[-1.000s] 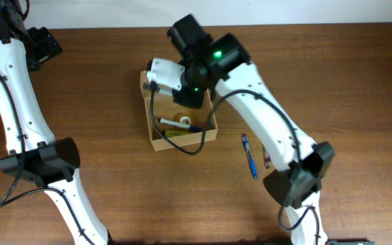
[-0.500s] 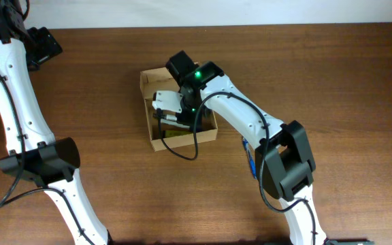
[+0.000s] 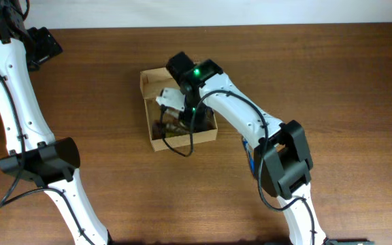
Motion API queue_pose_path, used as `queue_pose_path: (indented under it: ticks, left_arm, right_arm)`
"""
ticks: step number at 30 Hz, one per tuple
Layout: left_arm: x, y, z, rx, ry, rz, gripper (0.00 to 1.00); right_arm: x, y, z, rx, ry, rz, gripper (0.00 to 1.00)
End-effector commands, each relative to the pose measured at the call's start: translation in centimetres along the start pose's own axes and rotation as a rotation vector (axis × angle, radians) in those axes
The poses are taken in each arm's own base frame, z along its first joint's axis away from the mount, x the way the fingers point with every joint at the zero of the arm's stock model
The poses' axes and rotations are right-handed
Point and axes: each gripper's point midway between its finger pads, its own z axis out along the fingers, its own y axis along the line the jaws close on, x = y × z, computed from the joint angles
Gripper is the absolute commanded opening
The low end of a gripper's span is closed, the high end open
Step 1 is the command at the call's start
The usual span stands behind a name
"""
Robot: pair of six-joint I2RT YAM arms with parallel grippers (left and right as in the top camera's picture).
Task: Pack container
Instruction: 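Drop the black-capped marker into the box with the right gripper, then grasp the blue pen with the right gripper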
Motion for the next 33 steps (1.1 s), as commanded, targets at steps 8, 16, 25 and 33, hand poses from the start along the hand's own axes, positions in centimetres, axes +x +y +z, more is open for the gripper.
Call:
queue_pose_path:
  ticks: [8,16,25,33]
  left_arm:
    - [-0.1,0.4,0.3,-0.016,-0.001,0.012,1.0]
    - [-0.1,0.4,0.3,-0.016,-0.001,0.012,1.0]
    - [-0.1,0.4,0.3,-0.017,-0.001,0.012,1.0]
    - [-0.1,0.4,0.3,-0.017,-0.001,0.012,1.0]
  right_arm:
    - [-0.7,-3.8,-20.2,0.397,-0.244,0.258,0.42]
    - [9.9,-7.2,-27.9,0.527,-0.359,0.67,0.47]
    - [18.7,-4.4,-15.8,0.129,-0.117,1.06,0.42]
    - [20.6,-1.6,-5.7,0.047,-0.003,1.135,0.43]
